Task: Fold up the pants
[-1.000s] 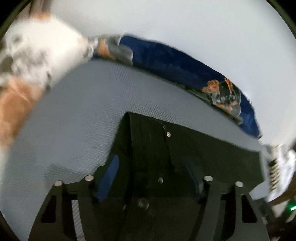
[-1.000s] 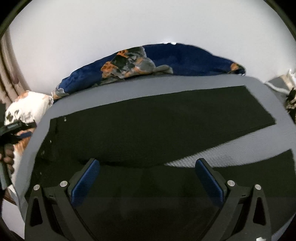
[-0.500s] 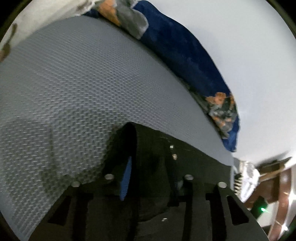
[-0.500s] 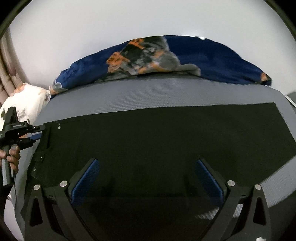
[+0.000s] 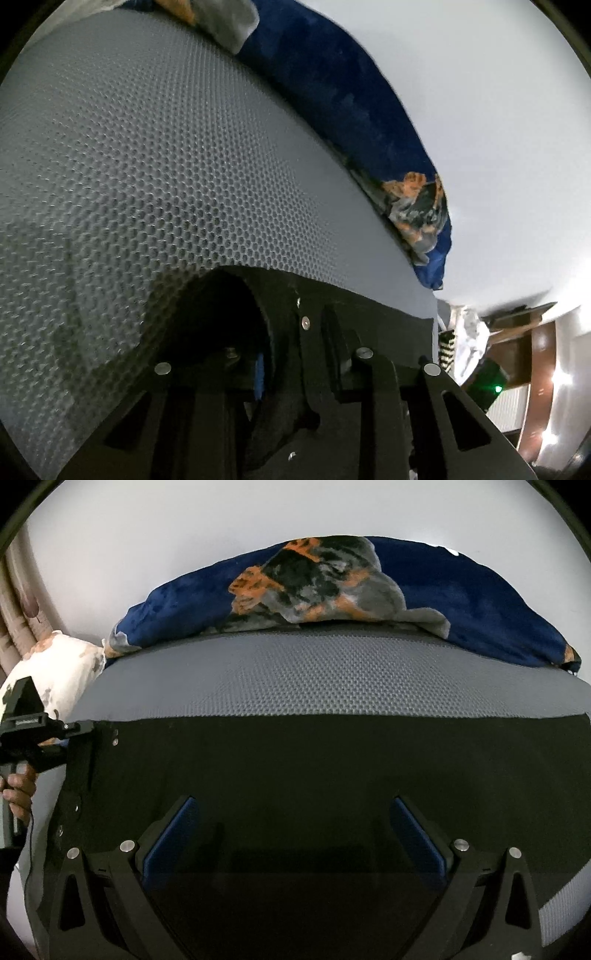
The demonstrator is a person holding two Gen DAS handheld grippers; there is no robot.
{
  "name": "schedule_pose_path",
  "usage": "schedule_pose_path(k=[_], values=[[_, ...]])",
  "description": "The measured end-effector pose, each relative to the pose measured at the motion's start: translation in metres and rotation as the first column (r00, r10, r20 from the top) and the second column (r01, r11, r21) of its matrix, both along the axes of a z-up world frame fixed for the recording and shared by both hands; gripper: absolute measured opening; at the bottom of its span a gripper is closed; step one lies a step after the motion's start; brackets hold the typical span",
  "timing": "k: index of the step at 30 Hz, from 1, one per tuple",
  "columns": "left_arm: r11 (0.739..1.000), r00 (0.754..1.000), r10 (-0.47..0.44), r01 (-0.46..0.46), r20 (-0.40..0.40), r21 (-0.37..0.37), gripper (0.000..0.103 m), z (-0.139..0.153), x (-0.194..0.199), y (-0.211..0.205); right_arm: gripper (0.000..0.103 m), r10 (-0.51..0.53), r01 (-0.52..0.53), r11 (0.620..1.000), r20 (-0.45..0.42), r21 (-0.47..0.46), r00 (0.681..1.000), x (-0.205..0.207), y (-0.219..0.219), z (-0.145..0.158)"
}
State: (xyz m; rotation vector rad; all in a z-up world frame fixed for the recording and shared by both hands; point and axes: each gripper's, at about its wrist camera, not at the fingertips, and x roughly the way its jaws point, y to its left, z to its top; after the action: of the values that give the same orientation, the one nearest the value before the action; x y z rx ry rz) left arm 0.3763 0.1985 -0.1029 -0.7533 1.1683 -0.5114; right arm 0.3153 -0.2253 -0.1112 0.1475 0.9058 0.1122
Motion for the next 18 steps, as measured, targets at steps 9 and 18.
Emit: schedule_pose_path(k=[9, 18], values=[[0.999, 0.999, 0.028, -0.028, 0.015, 0.027, 0.015, -0.008, 0.011, -0.021, 0.103, 0.037, -0.038, 0.998, -0.011, -0.040, 0.999, 0.017, -0.010, -0.007], [0.997, 0.946, -0.071, 0.059, 0.316, 0.049, 0.007, 0.068, -0.043, -0.031, 0.103, 0.385, -0.395, 0.914, -0.116, -0.091, 0.916, 0.061, -0.030, -0.001]])
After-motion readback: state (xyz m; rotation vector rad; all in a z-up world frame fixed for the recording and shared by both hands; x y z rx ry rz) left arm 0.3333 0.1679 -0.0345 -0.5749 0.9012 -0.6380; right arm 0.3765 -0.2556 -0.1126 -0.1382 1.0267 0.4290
